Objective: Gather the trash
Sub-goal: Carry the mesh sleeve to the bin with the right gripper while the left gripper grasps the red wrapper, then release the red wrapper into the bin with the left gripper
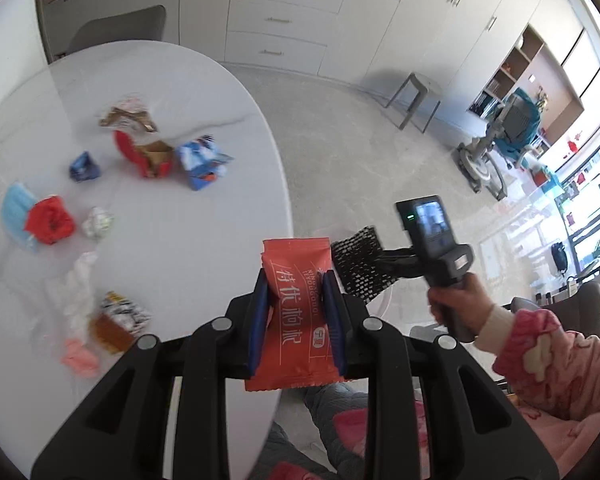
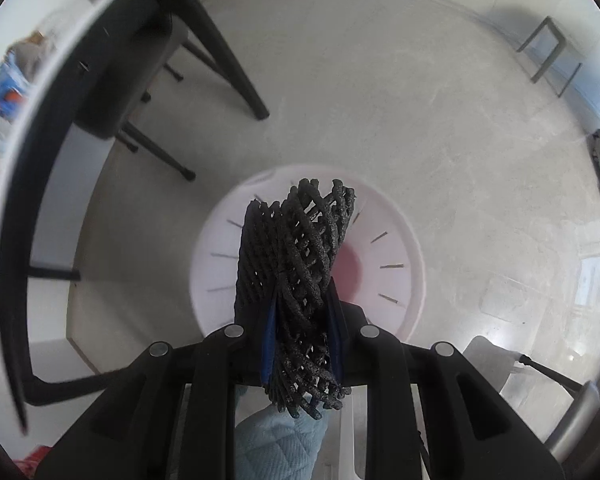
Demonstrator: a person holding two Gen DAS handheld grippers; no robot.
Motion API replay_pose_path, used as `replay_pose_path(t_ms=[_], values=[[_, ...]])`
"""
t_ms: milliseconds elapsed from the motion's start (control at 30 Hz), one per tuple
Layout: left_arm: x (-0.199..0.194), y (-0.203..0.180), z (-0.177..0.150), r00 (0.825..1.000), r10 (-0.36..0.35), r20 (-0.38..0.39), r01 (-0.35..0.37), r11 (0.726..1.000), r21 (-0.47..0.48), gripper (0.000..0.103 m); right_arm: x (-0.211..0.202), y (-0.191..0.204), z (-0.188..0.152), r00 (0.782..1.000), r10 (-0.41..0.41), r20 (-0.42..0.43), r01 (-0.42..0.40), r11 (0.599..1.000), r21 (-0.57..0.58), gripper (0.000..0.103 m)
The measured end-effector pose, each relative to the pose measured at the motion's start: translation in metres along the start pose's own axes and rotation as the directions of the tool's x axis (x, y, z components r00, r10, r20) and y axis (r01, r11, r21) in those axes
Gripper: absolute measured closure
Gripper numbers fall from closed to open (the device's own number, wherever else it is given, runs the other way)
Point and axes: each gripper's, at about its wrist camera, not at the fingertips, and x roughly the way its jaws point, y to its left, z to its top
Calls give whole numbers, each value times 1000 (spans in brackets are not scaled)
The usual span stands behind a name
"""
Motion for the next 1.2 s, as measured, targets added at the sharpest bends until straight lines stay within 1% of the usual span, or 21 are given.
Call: replay_pose_path(t_ms=[33, 67, 133, 167, 200, 300, 433, 533, 567, 600, 633, 667, 700, 833, 867, 967, 1000, 1033, 1100, 1133, 1200], values=[[14, -12, 4, 1000, -5, -17, 5, 1000, -1, 77, 10, -2, 1, 1000, -2, -9, 2, 1000, -12, 53], [22, -20, 6, 1000, -3, -30, 2, 1000, -3, 77, 19, -5, 0, 1000, -7, -22, 6, 1000, -30, 31], [40, -37, 9, 998, 4, -57, -4, 1000, 6, 77, 26, -10, 0, 999, -32, -29, 31, 998, -55, 13], [51, -47, 10, 997, 14, -71, -13, 1000, 14, 77, 26, -10, -2, 999, -41, -33, 39, 997, -63, 6], [59, -55, 11, 997, 15, -82, -14, 1000, 21, 77, 22, -12, -2, 998, -47, -35, 44, 996, -72, 4], [80, -70, 12, 994, 2, -105, 1, 1000, 29, 77, 4, -30, -7, 997, -68, -24, 65, 994, -88, 3], [110, -89, 15, 991, -12, -134, 17, 999, 37, 76, -42, -62, -9, 992, -120, 27, 121, 992, -36, 3], [134, -104, 17, 987, -30, -160, 38, 998, 47, 76, -71, -81, -8, 991, -117, 69, 117, 993, 10, 3], [139, -106, 18, 986, -29, -165, 37, 998, 51, 73, -83, -89, -8, 990, -113, 85, 111, 993, 28, 3], [144, -110, 19, 986, -21, -167, 31, 998, 57, 66, -91, -93, -7, 989, -110, 97, 106, 993, 41, 3], [149, -114, 19, 985, -12, -171, 24, 997, 67, 52, -99, -97, -7, 988, -105, 111, 100, 994, 52, 3], [155, -118, 19, 985, 4, -174, 10, 997, 80, 34, -108, -101, -7, 987, -97, 127, 90, 994, 62, 3], [159, -121, 19, 985, 19, -172, -4, 996, 87, 27, -114, -102, -7, 986, -93, 138, 85, 994, 67, 3], [163, -123, 23, 977, 43, -211, -26, 996, 80, 24, -136, -99, -1, 980, -69, 189, 57, 996, 66, 3], [158, -120, 26, 976, 56, -212, -42, 997, 69, 24, -143, -95, 1, 978, -53, 204, 41, 997, 60, 2], [131, -107, 35, 982, 94, -166, -89, 995, 37, 22, -165, -83, 9, 968, 7, 250, -16, 999, 36, 3], [117, -101, 38, 983, 106, -147, -104, 994, 24, 16, -171, -78, 12, 964, 24, 263, -31, 999, 26, 3], [102, -95, 39, 984, 128, -121, -128, 992, 12, 14, -180, -68, 16, 960, 38, 278, -42, 999, 8, 2], [70, -82, 40, 981, 184, -59, -185, 983, -4, 9, -196, -52, 19, 950, 50, 309, -42, 999, -33, 2], [60, -77, 40, 979, 198, -42, -198, 980, -7, 8, -205, -40, 21, 943, 55, 329, -38, 997, -60, 2], [30, -61, 34, 967, 254, -2, -254, 967, -20, 8, -218, -22, 25, 934, 70, 351, -36, 994, -102, 2]])
